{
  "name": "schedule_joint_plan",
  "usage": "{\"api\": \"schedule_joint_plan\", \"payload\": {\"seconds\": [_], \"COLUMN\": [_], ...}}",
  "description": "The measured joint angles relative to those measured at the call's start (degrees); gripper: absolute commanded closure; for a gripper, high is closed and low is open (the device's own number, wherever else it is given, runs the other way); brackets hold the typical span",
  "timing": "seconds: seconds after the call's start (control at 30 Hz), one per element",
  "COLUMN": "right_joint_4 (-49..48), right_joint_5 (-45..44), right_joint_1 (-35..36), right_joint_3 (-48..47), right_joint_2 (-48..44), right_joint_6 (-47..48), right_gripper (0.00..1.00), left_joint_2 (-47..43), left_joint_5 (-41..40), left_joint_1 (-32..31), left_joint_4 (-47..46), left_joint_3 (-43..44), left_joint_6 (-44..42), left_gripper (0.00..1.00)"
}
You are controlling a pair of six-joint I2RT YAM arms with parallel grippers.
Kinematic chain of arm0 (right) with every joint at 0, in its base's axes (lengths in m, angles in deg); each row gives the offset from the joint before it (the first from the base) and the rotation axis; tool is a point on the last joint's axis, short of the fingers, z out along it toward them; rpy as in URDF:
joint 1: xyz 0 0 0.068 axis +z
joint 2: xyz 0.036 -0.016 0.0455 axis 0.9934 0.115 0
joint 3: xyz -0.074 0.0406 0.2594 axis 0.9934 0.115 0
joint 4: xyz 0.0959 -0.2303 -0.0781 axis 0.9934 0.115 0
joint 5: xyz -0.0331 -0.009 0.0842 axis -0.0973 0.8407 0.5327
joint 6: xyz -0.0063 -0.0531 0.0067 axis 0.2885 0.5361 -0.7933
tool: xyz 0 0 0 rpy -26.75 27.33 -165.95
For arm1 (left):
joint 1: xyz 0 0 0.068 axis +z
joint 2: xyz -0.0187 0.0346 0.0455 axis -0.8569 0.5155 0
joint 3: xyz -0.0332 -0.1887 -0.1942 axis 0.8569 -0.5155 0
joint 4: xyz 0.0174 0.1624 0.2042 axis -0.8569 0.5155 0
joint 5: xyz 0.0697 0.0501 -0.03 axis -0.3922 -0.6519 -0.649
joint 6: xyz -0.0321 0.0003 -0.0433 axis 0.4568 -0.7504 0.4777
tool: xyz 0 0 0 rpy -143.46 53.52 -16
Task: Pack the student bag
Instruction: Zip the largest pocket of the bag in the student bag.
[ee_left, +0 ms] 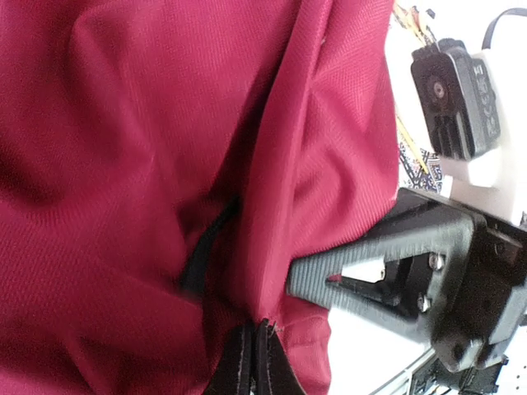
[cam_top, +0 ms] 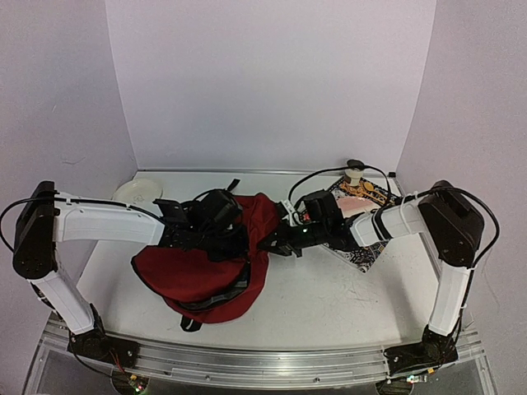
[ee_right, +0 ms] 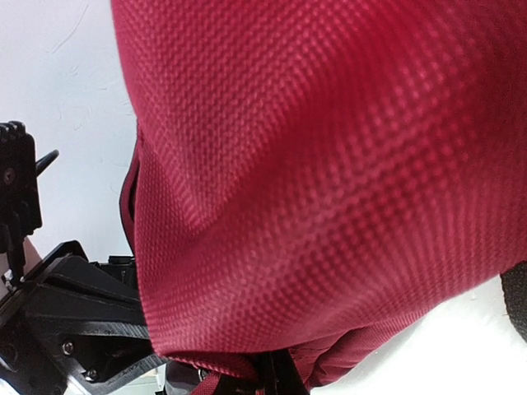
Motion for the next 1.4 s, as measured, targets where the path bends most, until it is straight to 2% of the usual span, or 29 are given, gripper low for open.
{"api": "schedule_joint_plan", "payload": {"seconds": [0.13, 0.4, 0.53, 0.6, 1.1, 1.4], "right_joint_4": [1.4, 0.6, 0.0, -0.1, -0.4, -0.4], "right_joint_5": [-3.8, -7.6, -8.2, -8.3, -8.3, -8.3], "right_joint_1": [-2.0, -3.0, -2.9, -2.9, -2.9, -2.9], "right_joint_3": [0.1, 1.4, 2.0, 2.1, 2.4, 2.4], "right_joint_2": [0.2, 0.2, 0.2, 0.2, -0.1, -0.1], "right_joint_6": [-0.5, -0.9, -1.0, -1.1, -1.1, -1.1], "right_gripper": [0.99, 0.99, 0.99, 0.99, 0.99, 0.99], "left_joint_2": [1.0, 6.0, 6.1, 6.1, 6.1, 7.3], "left_joint_5": [0.3, 0.5, 0.4, 0.4, 2.3, 4.7], "left_joint_1": [-0.5, -0.8, -0.8, -0.8, -0.8, -0.8], "left_joint_4": [0.5, 0.1, -0.2, -0.7, -1.6, -1.6], "left_joint_3": [0.2, 1.1, 1.1, 1.1, 1.4, 1.4], "left_joint_6": [1.1, 1.8, 1.8, 1.9, 0.7, 0.4], "left_gripper": [0.81, 0.83, 0.70, 0.67, 0.64, 0.72]}}
